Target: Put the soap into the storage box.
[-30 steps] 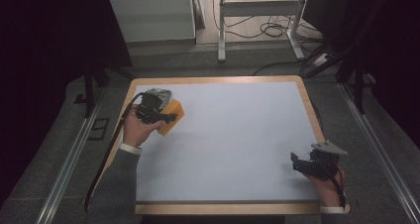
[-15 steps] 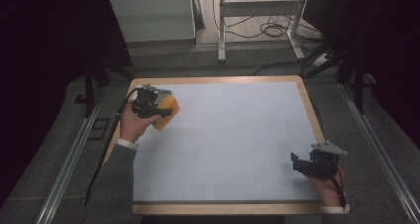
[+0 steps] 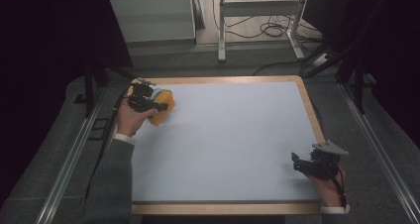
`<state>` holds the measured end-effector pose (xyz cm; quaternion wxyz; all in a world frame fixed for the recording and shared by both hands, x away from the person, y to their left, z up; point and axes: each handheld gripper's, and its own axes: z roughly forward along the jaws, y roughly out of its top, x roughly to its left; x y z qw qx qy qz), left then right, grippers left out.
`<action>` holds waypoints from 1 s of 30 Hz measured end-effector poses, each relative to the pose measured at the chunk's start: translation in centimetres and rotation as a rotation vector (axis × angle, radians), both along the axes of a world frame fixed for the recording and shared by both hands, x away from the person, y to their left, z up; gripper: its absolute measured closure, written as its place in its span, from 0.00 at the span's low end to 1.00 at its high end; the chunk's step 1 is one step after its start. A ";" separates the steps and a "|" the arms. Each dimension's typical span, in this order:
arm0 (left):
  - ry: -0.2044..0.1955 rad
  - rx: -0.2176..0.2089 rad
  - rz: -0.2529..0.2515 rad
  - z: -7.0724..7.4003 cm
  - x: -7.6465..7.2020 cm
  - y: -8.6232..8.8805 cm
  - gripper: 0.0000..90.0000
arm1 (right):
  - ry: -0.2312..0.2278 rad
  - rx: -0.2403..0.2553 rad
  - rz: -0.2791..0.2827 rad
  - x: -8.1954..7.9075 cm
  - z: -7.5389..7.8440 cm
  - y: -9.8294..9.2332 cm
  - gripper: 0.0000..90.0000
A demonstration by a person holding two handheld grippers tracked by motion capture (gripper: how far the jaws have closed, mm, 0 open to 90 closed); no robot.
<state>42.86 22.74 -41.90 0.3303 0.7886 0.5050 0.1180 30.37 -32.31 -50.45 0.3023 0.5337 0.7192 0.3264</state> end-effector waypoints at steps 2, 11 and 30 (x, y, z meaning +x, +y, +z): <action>-0.001 -0.001 0.005 0.2 0.3 0.3 0.68 | -0.001 0.002 -0.002 0.0 0.0 0.0 0.07; -0.004 -0.002 0.053 0.5 1.8 1.1 0.68 | -0.001 0.003 -0.004 0.0 0.1 -0.1 0.07; 0.034 -0.026 0.120 -0.4 5.7 2.0 0.68 | 0.003 0.004 -0.005 0.0 0.0 -0.2 0.07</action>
